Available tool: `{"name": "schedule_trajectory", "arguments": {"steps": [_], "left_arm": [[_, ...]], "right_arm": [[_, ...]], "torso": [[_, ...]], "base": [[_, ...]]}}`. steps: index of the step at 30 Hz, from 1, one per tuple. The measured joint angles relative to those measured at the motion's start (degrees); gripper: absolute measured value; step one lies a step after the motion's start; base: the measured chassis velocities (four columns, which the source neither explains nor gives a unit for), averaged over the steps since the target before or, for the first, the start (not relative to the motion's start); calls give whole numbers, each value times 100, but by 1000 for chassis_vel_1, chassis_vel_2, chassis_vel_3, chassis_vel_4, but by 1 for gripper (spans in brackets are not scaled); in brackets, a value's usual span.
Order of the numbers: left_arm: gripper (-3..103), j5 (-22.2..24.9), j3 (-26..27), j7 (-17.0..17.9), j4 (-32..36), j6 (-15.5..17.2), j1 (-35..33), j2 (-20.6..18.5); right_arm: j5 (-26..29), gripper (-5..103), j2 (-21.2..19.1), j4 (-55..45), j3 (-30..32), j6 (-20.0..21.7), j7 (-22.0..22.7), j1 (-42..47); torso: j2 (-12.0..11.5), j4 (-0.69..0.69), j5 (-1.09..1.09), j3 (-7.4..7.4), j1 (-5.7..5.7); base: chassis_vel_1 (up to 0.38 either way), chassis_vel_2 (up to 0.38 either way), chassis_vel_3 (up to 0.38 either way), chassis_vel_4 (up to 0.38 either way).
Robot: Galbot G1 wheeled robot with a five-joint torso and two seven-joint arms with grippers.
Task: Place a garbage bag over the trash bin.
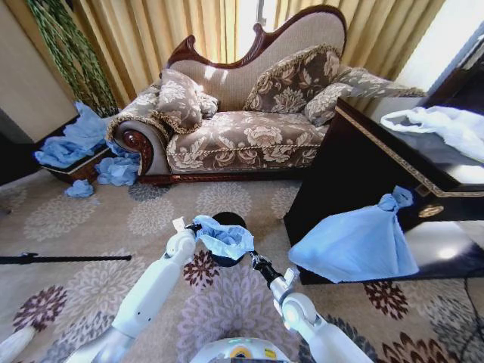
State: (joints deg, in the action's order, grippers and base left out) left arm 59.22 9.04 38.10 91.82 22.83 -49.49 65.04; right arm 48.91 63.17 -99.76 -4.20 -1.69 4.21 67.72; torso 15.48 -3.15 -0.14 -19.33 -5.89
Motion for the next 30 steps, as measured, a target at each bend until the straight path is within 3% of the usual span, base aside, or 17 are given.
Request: {"name": "schedule_trajectory", "arguments": {"steps": [12,13,15,16,17,19,21,23,24,26,28,30], "left_arm": [[-1,-12,85,315,492,167,-157,-284],[4,-12,85,307,504,177,-140,-299],[4,-13,85,273,511,175,-134,-308],[15,-46,85,188,527,140,-134,-313],[15,-46,85,188,527,140,-134,-313],[26,-140,83,36,648,106,-179,-352],[26,-170,83,-15,728,138,-203,-386],[36,-243,95,-81,1039,391,-270,-558],[36,-243,95,-81,1039,391,-270,-558],[47,-274,173,-103,1349,754,-329,-833],[53,-294,217,-112,1449,854,-343,-967],[64,-430,317,-186,1518,920,-371,-1198]], "right_arm": [[-479,0,63,-207,-19,-30,-68,460],[-518,0,70,-207,-9,-30,-65,460],[-558,0,69,-222,11,-28,-55,462],[-609,0,58,-305,63,-5,-28,486],[-609,0,58,-305,63,-5,-28,486],[-636,11,15,-462,150,23,13,571],[-639,16,-2,-521,184,40,16,613],[-648,21,-35,-657,276,51,20,721],[-648,21,-35,-657,276,51,20,721],[-652,33,-52,-738,402,48,14,840],[-655,33,-56,-757,463,47,-3,892],[-657,49,-65,-793,599,45,-39,979]], "torso": [[0,0,0,0,0],[0,0,0,0,0],[0,0,0,0,0],[0,0,0,0,0],[0,0,0,0,0],[0,0,-1,0,0],[0,0,-1,0,0],[0,-1,-1,0,0],[0,-1,-1,0,0],[0,0,-1,0,0],[0,0,-1,0,1],[0,0,-1,0,0]], "base": [[0,0,0,0],[0,0,0,0],[0,0,0,0],[0,0,0,0],[0,0,0,0],[0,0,0,0],[0,0,0,0],[0,0,0,0],[0,0,0,0],[0,0,0,0],[0,0,0,0],[0,0,0,0]]}}
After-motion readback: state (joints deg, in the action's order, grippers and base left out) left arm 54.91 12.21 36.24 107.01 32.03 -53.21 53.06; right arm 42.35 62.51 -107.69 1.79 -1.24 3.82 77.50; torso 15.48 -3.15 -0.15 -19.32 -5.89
